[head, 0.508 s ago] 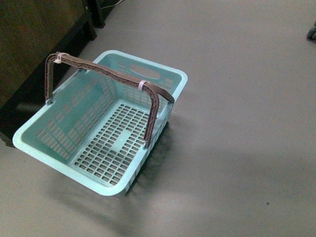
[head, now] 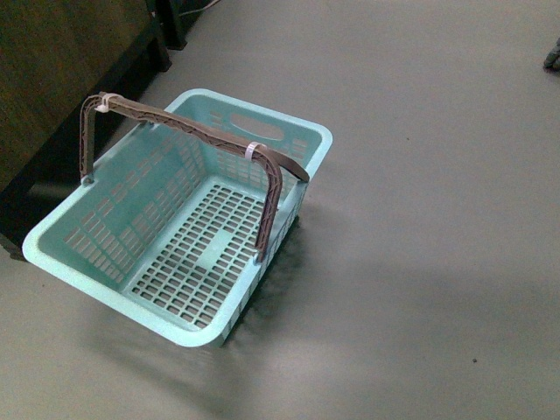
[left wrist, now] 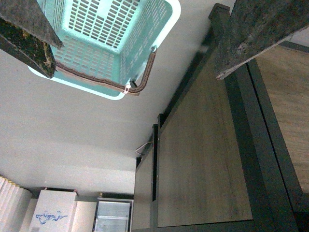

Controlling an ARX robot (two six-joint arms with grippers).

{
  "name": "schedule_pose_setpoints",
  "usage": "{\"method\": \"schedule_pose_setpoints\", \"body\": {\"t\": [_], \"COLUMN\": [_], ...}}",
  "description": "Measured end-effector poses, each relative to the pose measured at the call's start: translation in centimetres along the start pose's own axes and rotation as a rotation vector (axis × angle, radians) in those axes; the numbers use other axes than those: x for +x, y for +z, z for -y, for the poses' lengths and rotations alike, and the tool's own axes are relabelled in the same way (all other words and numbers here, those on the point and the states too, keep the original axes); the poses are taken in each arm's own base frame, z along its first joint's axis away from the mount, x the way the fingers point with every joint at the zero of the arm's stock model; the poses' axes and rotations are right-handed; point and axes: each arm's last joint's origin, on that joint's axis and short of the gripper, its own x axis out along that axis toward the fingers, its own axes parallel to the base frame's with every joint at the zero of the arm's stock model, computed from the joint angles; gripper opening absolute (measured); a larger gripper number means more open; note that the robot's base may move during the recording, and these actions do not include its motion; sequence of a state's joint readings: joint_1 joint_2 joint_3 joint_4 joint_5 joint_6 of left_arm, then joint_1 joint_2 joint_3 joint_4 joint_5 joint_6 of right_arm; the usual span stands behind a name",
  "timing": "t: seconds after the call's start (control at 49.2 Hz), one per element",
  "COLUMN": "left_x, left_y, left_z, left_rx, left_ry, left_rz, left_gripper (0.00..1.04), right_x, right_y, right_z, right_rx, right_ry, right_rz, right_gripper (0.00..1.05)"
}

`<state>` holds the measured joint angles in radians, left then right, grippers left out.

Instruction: Pick lemon and mango into basket

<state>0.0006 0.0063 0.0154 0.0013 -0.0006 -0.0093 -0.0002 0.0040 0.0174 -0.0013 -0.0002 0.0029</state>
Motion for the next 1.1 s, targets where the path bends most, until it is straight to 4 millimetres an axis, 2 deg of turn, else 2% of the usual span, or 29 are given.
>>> {"method": "schedule_pose_setpoints", "body": {"t": [0.203, 0.325, 0.386, 0.447, 0.548, 0.65, 0.853, 0.975, 1.097], "left_x": [0.0, 0.4, 1.1, 2.7, 4.9, 8.6, 14.5, 18.7, 21.4], "left_y": [-0.1, 0.3, 0.4, 0.8, 1.2, 0.9, -0.8, -3.0, -4.1], "left_z": [0.0, 0.2, 0.1, 0.1, 0.1, 0.6, 2.4, 4.2, 5.9], "left_rx": [-0.018, -0.289, -0.41, -0.53, -0.624, -0.754, -0.909, -0.953, -0.978], "left_ry": [-0.008, -0.023, 0.045, 0.087, 0.106, 0.109, 0.137, 0.2, 0.207], "left_rz": [-0.022, -0.471, -0.57, -0.588, -0.571, -0.577, -0.611, -0.663, -0.689], "left_gripper": [0.98, 0.98, 0.98, 0.98, 0.98, 0.98, 0.98, 0.98, 0.98], "right_x": [0.0, 0.0, 0.0, 0.0, 0.0, 0.0, 0.0, 0.0, 0.0], "right_y": [0.0, 0.0, 0.0, 0.0, 0.0, 0.0, 0.0, 0.0, 0.0], "right_z": [0.0, 0.0, 0.0, 0.0, 0.0, 0.0, 0.0, 0.0, 0.0], "right_rx": [0.0, 0.0, 0.0, 0.0, 0.0, 0.0, 0.0, 0.0, 0.0], "right_ry": [0.0, 0.001, -0.001, 0.0, 0.0, 0.0, 0.0, 0.0, 0.0], "right_rz": [0.0, 0.0, 0.0, 0.0, 0.0, 0.0, 0.0, 0.0, 0.0], "right_gripper": [0.96, 0.96, 0.96, 0.96, 0.96, 0.96, 0.96, 0.96, 0.96]}}
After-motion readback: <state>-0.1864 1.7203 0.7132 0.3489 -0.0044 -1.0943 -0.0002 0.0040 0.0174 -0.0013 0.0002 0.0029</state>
